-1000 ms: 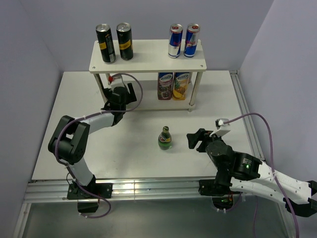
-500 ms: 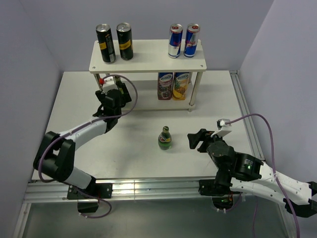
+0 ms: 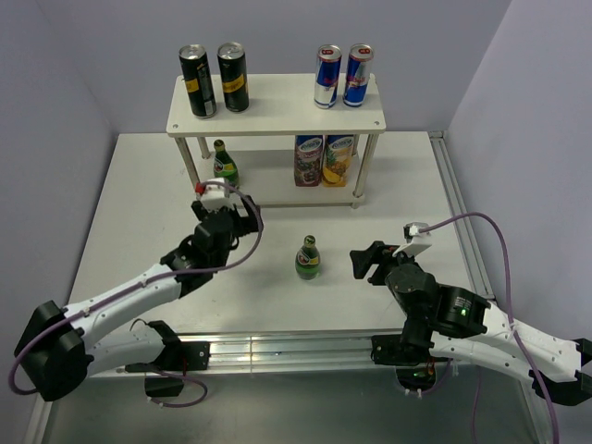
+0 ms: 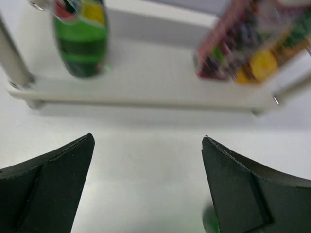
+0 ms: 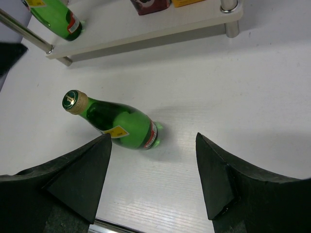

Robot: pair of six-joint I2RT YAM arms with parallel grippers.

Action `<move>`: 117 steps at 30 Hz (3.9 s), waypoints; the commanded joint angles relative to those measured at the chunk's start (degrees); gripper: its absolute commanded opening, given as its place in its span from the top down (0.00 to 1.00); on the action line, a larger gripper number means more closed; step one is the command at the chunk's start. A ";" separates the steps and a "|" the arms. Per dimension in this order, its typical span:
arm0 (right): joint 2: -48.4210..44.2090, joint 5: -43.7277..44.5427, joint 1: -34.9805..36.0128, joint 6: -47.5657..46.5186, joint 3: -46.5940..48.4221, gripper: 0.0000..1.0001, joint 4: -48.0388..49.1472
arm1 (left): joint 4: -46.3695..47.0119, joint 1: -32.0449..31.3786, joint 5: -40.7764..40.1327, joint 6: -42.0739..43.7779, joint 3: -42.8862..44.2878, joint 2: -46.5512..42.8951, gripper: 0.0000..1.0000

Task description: Place and organize the beverage onto the shelf

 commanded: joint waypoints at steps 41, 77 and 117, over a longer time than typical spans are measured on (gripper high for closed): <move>2.36 1.56 0.35 0.61 -0.19 0.23 0.58 | 43.83 -25.15 0.00 4.98 -3.41 38.05 0.01; -0.45 1.12 0.35 -0.18 -1.42 0.23 1.81 | 20.01 1.82 2.45 9.55 10.20 23.98 1.00; 2.27 1.47 0.26 -0.36 -1.07 0.23 2.16 | 25.64 11.50 2.63 11.66 27.79 44.65 0.62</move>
